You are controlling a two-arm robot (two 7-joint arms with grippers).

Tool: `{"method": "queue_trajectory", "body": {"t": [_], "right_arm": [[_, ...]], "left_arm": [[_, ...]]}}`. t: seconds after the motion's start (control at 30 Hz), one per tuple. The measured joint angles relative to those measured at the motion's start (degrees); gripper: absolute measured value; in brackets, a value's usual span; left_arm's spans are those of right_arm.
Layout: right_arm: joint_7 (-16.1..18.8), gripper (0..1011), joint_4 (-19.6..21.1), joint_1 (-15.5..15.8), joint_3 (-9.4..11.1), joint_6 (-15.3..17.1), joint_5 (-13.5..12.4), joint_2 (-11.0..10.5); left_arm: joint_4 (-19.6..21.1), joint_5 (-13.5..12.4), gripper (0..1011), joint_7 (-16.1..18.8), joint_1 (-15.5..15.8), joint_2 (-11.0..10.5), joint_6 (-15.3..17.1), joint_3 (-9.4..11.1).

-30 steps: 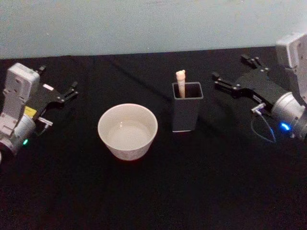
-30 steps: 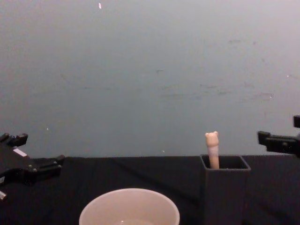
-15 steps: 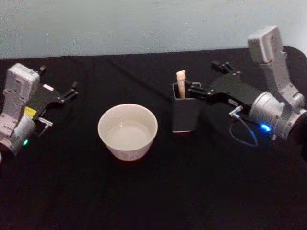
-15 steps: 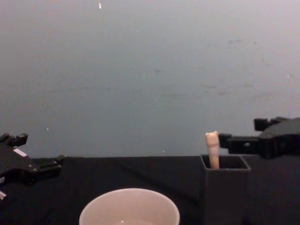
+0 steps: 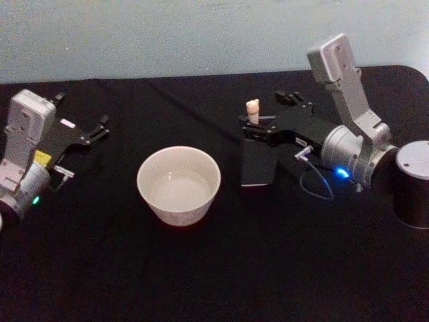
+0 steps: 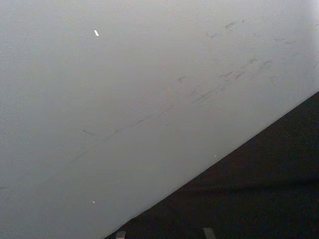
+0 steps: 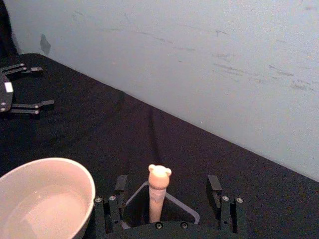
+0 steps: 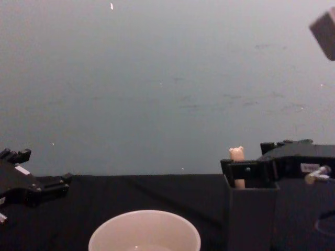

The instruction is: Pick up the stirring spoon with one hand, stir inside the cup, then place it back in its original position.

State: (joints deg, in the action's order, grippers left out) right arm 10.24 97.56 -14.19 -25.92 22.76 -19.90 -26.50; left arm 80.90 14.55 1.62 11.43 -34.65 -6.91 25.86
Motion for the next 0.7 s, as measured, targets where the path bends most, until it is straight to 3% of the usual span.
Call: {"method": "queue_trajectory", "body": {"t": [0.47,0.7], "right_arm": [[-0.56,1002,-3.20,-2.24,0.11,2.87,1.96,4.04],[-0.47,1002,-3.38,-2.34,0.21,3.01,2.06,4.18]], "left_arm": [[0.00,0.00,1001,0.00,0.00,0.00,0.00,0.00],[0.00,0.00,1001,0.00,0.00,0.00,0.00,0.00]]}}
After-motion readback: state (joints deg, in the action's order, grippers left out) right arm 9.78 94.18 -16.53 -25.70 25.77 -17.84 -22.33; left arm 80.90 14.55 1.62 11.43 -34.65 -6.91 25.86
